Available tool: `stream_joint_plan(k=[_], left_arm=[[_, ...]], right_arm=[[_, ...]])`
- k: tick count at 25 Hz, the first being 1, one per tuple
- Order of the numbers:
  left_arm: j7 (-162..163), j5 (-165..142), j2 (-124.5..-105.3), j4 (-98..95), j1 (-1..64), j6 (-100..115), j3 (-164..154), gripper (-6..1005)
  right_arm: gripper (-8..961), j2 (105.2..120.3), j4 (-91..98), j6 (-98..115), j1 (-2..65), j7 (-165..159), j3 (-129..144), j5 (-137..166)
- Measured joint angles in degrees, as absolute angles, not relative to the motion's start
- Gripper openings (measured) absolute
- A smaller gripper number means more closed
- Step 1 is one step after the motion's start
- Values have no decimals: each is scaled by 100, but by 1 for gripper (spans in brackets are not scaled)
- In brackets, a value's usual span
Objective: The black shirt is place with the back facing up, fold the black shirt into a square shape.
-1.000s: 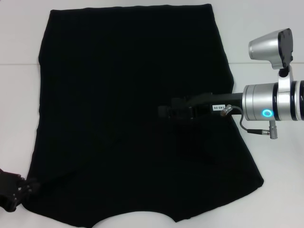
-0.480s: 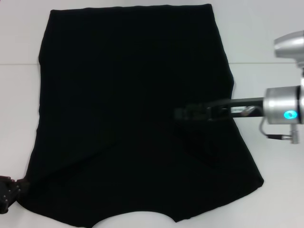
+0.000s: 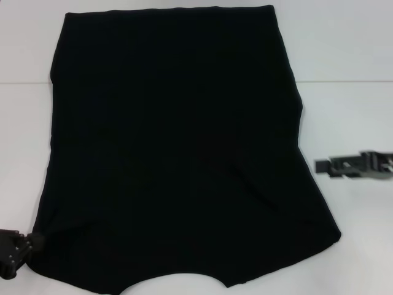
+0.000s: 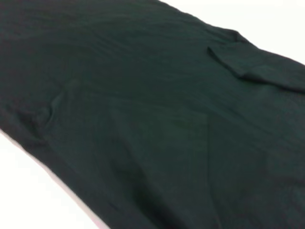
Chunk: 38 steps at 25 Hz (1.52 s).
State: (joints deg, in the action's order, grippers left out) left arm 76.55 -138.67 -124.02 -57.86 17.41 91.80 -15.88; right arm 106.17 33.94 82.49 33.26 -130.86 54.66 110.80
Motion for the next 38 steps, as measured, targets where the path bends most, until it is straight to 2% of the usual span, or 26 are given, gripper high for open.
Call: stream_joint_plan(k=[3,8,23,38], left_arm=[[7621,-13792,-12399,-5680,1740,9182,-1554,23],[7592,-13655,-12396,-5632,1742,9185,-1540,23],[7585,-13586,-12393,-5624,1794,9145,-1536,22],[7610,-13535,-12391,-5625,1793,9133,-1529,22]], right_arm=[[674,10541,3428,8515,3068,-13051,5380,11083],[674,10530,3440,8654,2871,-13017,5250,11346],[689,10883,3370,8355,3151,-13058,5062,12494],[726,10874,3327,8175,3247,-13114,4976,12761]])
